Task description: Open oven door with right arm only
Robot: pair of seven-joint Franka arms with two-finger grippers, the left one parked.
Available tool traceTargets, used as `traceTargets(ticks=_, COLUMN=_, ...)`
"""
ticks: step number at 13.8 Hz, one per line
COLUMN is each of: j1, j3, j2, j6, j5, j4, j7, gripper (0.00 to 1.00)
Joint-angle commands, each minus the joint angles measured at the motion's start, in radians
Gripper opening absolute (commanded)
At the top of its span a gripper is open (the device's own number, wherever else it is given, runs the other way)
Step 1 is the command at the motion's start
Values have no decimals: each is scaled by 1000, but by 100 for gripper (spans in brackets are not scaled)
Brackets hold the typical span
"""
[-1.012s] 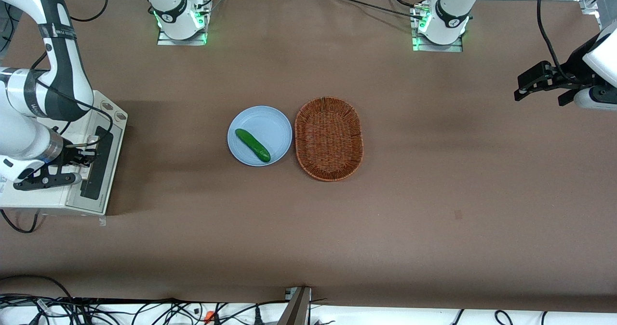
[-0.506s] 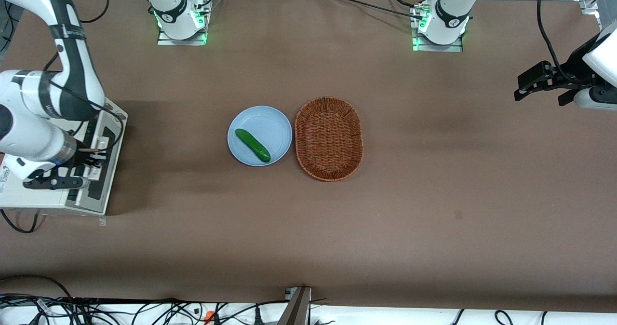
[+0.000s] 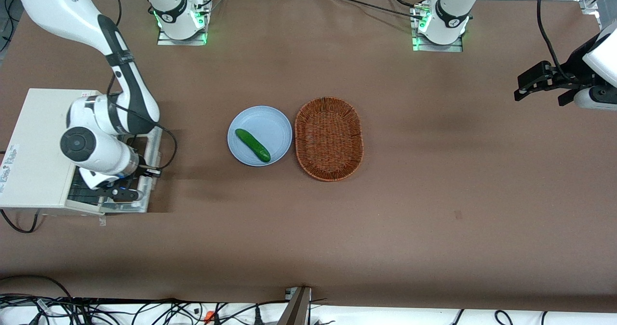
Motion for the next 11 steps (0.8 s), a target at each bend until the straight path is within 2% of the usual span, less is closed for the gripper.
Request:
traceTargets(ticks=1, j1=61, j3=-14, j2=31, j6=38, j5=51, j4=33, j7=134, gripper=36)
traceTargets(ticks=2, j1=74, j3=-14, j2=34, j6=43, j5=52, j4=47, j7=170, gripper=72)
traceTargets(ticks=4, j1=80, j3=-5, j2=-2, j6=11, j5=51, j4=70, j7=164, gripper=100)
traceTargets(ticks=7, j1=63, j3=13, j2=-151, j6=-142, j5=57, j4=62, j7=39, gripper=100)
traceTargets(ticks=11, j1=-52, j3=98, j2=-353, j6=-346, j5=125, j4=64, j7=-167, gripper=100)
